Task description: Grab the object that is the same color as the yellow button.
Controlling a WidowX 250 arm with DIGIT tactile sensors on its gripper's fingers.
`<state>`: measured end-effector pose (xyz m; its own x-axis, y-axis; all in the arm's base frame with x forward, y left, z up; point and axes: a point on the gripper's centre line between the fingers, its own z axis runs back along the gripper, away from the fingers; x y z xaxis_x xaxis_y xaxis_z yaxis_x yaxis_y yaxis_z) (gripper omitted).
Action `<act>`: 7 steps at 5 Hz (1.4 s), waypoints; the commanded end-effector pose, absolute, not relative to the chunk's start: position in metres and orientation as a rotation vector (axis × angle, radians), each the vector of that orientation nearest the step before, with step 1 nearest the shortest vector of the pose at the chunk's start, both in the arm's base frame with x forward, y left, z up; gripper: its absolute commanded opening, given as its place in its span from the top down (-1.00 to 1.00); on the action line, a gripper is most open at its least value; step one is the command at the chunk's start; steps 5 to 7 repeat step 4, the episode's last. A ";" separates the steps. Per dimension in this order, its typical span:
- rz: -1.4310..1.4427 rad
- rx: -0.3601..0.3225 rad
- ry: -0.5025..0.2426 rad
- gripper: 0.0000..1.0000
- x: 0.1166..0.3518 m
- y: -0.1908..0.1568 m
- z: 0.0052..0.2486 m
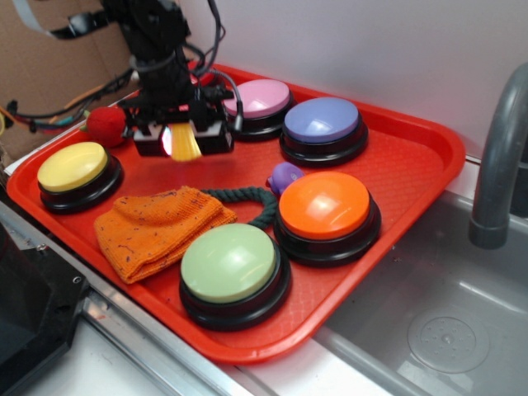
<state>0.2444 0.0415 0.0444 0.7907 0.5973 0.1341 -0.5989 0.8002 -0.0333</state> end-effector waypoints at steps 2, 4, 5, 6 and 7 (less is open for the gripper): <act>0.319 -0.013 -0.244 1.00 0.266 0.067 0.179; 0.347 -0.031 -0.295 1.00 0.261 0.070 0.207; 0.347 -0.031 -0.295 1.00 0.261 0.070 0.207; 0.347 -0.031 -0.295 1.00 0.261 0.070 0.207; 0.347 -0.031 -0.295 1.00 0.261 0.070 0.207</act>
